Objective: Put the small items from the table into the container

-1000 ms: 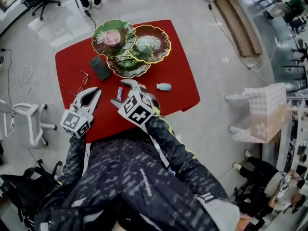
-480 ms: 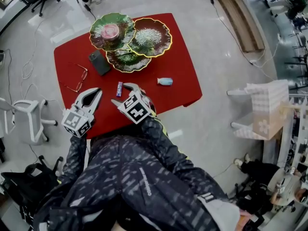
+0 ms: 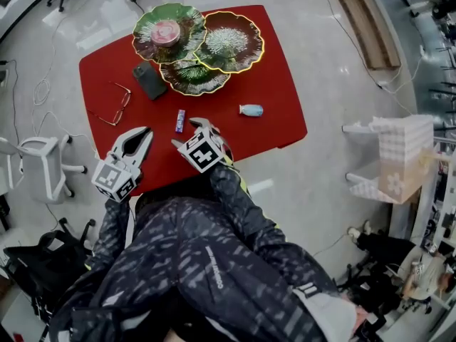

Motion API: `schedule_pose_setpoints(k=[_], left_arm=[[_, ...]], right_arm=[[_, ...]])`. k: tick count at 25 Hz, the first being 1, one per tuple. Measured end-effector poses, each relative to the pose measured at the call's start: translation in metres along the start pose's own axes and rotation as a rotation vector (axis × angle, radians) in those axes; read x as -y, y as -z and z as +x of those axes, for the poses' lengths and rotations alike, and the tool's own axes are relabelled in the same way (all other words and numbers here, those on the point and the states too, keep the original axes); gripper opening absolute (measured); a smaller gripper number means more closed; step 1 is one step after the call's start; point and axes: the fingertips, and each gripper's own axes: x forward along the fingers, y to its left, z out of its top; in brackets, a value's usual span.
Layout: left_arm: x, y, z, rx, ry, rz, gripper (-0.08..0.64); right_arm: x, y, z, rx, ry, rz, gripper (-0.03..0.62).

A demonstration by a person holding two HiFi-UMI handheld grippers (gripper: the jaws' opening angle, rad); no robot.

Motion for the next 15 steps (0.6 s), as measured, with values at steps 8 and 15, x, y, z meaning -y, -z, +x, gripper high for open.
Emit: schedule_pose_setpoints(k=[8,15], left_arm=[[-0.002,0.006,0.0,-0.009,-0.003,-0.013,0.022],[-0.002,0.018,-0.003,-0.037,-0.003,-0.025,0.023]], right_arm=[[0.008,0.018,0.034,-0.056,0.021,0.059,0.319],[0.019,0.019,0.05,-0.053,0.05,0.106,0.319]])
